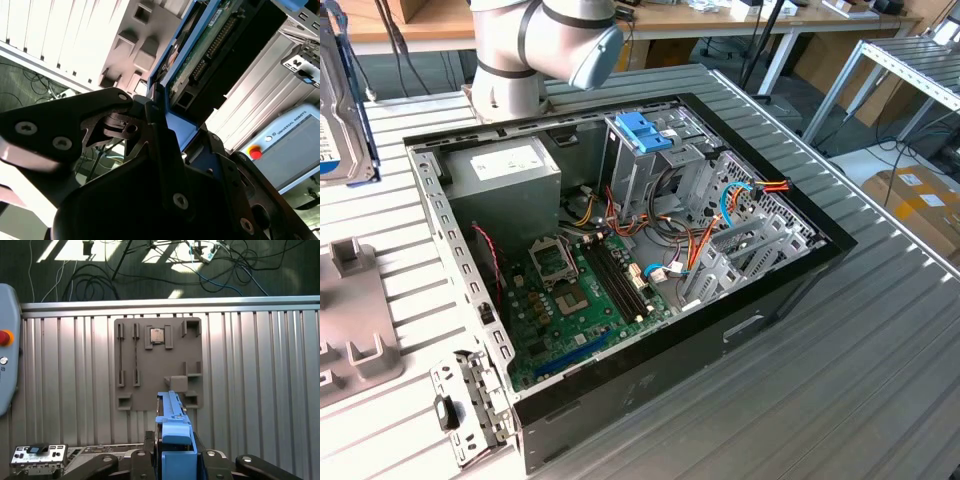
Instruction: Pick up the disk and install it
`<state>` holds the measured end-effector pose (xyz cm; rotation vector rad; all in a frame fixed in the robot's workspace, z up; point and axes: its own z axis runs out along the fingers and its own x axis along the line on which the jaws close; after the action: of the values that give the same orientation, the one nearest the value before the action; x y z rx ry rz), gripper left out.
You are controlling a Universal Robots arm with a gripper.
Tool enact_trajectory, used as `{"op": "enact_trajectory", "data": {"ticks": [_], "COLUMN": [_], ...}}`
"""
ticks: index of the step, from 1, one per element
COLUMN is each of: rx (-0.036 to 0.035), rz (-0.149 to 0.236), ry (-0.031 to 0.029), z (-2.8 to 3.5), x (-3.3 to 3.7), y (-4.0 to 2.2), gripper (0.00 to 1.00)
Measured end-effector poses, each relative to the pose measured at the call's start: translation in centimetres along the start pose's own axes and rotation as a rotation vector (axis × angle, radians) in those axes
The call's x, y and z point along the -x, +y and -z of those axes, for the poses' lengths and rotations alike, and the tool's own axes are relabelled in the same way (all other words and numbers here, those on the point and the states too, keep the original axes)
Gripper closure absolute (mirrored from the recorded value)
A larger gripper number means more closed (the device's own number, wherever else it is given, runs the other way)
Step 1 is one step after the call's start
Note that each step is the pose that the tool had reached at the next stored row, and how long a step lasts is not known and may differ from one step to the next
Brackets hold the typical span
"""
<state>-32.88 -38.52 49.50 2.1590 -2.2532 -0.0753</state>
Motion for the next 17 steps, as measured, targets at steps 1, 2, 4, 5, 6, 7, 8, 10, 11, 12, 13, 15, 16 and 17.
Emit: {"op": "enact_trajectory", "data": {"ticks": [1,2,4,5,6,7,8,10,11,12,13,15,16,17], "rx": [0.0,0.0,0.0,0.0,0.0,0.0,0.0,0.0,0.0,0.0,0.0,0.0001,0.0,0.0001], "rz": [0.0,0.0,0.0,0.0,0.0,0.0,0.0,0.0,0.0,0.0,0.0,0.0,0.0,0.0], "ry": [0.0,0.0001,0.0,0.0001,0.0,0.0,0.0,0.0,0.0,0.0,0.0,0.0001,0.0,0.0], "z": [0.01,0.02,0.03,0.04,0.05,0.07,0.08,0.09,0.1,0.11,0.12,0.14,0.16,0.16], "x": [0.01,0.01,0.03,0.04,0.04,0.06,0.07,0.08,0.09,0.09,0.1,0.12,0.13,0.14], "y": [-0.18,-0.35,-0.68,-0.89,-1.05,-1.39,-1.6,-1.92,-2.1,-2.29,-2.45,-2.88,-3.22,-3.4], "gripper": [0.63,0.63,0.63,0.63,0.63,0.63,0.63,0.63,0.63,0.63,0.63,0.63,0.63,0.63]}}
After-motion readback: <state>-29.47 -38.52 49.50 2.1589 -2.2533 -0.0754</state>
